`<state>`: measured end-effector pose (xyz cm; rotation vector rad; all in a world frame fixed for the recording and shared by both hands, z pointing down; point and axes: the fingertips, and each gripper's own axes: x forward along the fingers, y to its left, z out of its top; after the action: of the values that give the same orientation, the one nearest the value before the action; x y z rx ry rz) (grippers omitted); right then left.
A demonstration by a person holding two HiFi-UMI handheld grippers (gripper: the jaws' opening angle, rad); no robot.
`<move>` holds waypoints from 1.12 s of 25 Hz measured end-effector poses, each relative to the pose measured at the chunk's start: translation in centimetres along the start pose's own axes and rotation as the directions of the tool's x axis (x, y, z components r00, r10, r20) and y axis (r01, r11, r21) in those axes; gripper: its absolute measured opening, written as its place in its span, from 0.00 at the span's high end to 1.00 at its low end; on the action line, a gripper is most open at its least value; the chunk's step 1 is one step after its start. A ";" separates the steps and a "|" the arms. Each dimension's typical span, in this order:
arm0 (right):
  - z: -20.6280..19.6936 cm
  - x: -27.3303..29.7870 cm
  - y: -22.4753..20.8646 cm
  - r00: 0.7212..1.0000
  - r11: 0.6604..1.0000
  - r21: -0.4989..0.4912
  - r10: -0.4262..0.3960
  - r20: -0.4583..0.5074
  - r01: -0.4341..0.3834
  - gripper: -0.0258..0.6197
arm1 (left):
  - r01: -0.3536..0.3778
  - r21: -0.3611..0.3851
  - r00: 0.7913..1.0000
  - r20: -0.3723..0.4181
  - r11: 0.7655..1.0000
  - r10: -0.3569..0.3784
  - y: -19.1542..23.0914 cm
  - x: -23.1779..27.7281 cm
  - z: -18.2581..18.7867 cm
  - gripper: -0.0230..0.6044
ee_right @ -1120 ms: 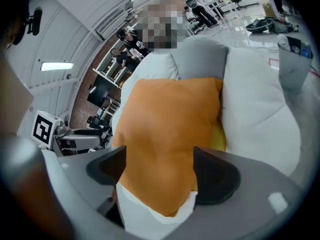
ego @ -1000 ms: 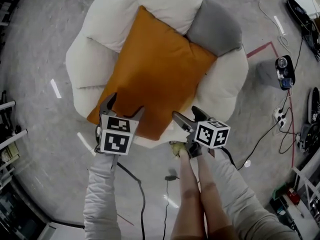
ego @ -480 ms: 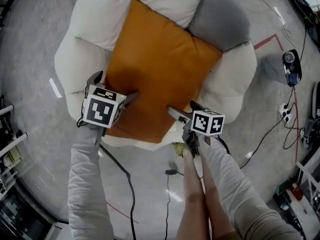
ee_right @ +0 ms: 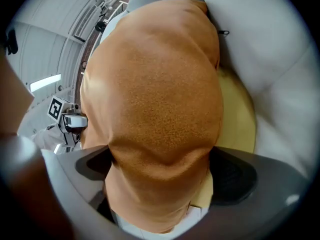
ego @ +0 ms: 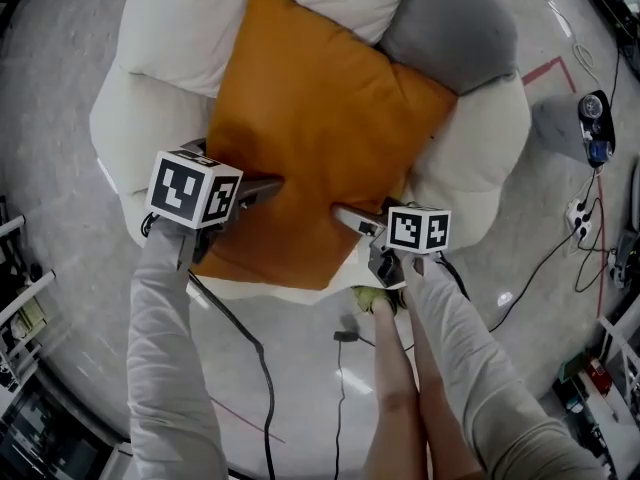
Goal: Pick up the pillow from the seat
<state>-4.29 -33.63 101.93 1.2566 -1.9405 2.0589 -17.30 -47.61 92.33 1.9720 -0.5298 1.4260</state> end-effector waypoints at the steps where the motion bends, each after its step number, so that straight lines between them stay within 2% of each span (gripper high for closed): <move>1: 0.1 0.2 -0.2 1.000 1.000 0.000 0.001 -0.012 -0.001 0.07 | 0.001 0.000 1.000 0.000 1.000 -0.001 -0.1 0.3 0.0 0.02; 6: 0.1 0.8 -0.3 0.998 1.000 0.000 0.004 -0.070 -0.004 0.08 | 0.017 -0.004 1.000 0.001 1.000 -0.017 -0.4 1.1 -0.1 0.03; 10: 0.2 0.2 0.6 0.997 1.000 -0.026 -0.001 -0.076 -0.001 0.26 | 0.014 0.013 1.000 -0.007 1.000 -0.014 -1.3 0.8 0.0 0.23; 14: 0.0 -0.7 1.7 0.999 0.999 -0.029 -0.015 -0.041 0.014 0.41 | 0.027 0.025 1.000 -0.005 0.999 -0.027 -2.5 -0.1 -0.1 0.34; 17: 0.1 -1.4 2.5 0.999 0.999 -0.041 -0.037 -0.037 0.036 0.49 | 0.030 0.032 1.000 0.005 0.999 -0.030 -3.3 -0.9 0.0 0.40; 22: -0.3 -3.3 3.2 0.995 0.992 -0.089 -0.089 -0.041 0.085 0.53 | 0.061 -0.016 0.998 0.017 0.998 -0.061 -5.0 -2.0 -1.2 0.41; 28: 0.2 -7.2 4.3 0.992 0.980 -0.160 -0.122 -0.018 0.117 0.53 | 0.076 -0.020 0.993 0.087 0.997 -0.074 -8.1 -4.0 -1.2 0.41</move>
<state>-1.67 -31.29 94.25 1.2687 -1.9224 1.8165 -14.15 -41.20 86.72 2.0205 -0.5026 1.2887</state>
